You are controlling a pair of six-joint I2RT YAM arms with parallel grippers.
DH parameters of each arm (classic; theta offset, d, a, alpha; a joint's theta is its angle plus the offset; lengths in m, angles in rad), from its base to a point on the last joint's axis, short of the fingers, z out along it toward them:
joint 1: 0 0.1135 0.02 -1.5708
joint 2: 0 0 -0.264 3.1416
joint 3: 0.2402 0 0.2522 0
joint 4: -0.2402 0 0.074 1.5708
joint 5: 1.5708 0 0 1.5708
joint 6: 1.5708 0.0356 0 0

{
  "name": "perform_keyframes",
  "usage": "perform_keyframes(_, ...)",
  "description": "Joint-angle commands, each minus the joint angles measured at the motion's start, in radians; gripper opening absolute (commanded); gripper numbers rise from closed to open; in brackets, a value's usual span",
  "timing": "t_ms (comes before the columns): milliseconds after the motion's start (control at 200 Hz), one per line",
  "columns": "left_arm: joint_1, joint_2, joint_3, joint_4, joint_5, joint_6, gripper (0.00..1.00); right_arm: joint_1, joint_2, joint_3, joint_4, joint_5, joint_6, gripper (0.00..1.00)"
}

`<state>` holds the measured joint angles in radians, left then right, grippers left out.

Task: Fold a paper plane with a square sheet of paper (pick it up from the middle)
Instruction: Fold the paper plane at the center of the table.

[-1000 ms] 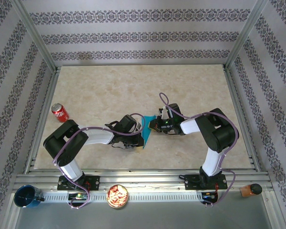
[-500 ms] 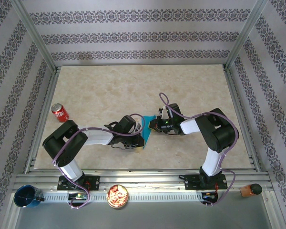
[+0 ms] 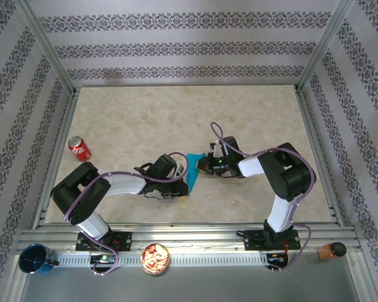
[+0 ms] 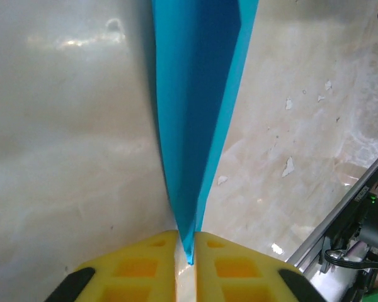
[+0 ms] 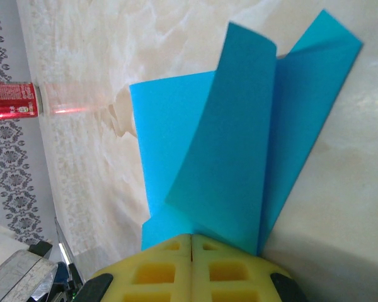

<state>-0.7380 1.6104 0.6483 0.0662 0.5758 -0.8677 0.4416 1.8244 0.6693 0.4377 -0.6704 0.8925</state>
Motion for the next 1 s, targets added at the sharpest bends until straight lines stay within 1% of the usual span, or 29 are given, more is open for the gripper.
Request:
perform_keyframes(0,-0.015,-0.045,-0.018,-0.008,0.02,-0.009,0.18,0.029,0.047,-0.016,-0.021,0.083,0.0,0.06)
perform_keyframes(55,-0.016,-0.058,-0.02,-0.004,0.017,-0.012,0.23,0.029,0.047,-0.016,-0.021,0.083,0.0,0.06)
perform_keyframes(205,-0.015,-0.116,-0.017,0.0,-0.009,-0.017,0.23,0.032,0.046,-0.016,-0.021,0.084,0.003,0.05)
perform_keyframes(255,-0.015,-0.13,-0.007,-0.005,-0.018,-0.013,0.22,0.032,0.044,-0.016,-0.021,0.083,0.003,0.05)
perform_keyframes(345,-0.013,-0.132,0.023,0.015,-0.027,-0.026,0.15,0.032,0.041,-0.017,-0.025,0.085,0.002,0.06)
perform_keyframes(430,-0.005,-0.095,0.075,0.062,-0.008,-0.055,0.09,0.032,0.044,-0.016,-0.025,0.084,0.002,0.05)
perform_keyframes(505,0.002,-0.038,0.142,0.036,0.009,-0.042,0.06,0.033,0.044,-0.016,-0.025,0.083,0.001,0.05)
perform_keyframes(575,0.007,0.014,0.182,0.01,0.003,-0.031,0.03,0.034,0.044,-0.016,-0.025,0.083,0.003,0.05)
perform_keyframes(839,0.041,0.11,0.226,0.061,-0.031,-0.023,0.02,0.034,0.039,-0.017,-0.025,0.081,0.003,0.06)
perform_keyframes(994,0.054,0.158,0.253,0.078,-0.012,-0.013,0.02,0.034,0.042,-0.019,-0.024,0.08,0.003,0.05)
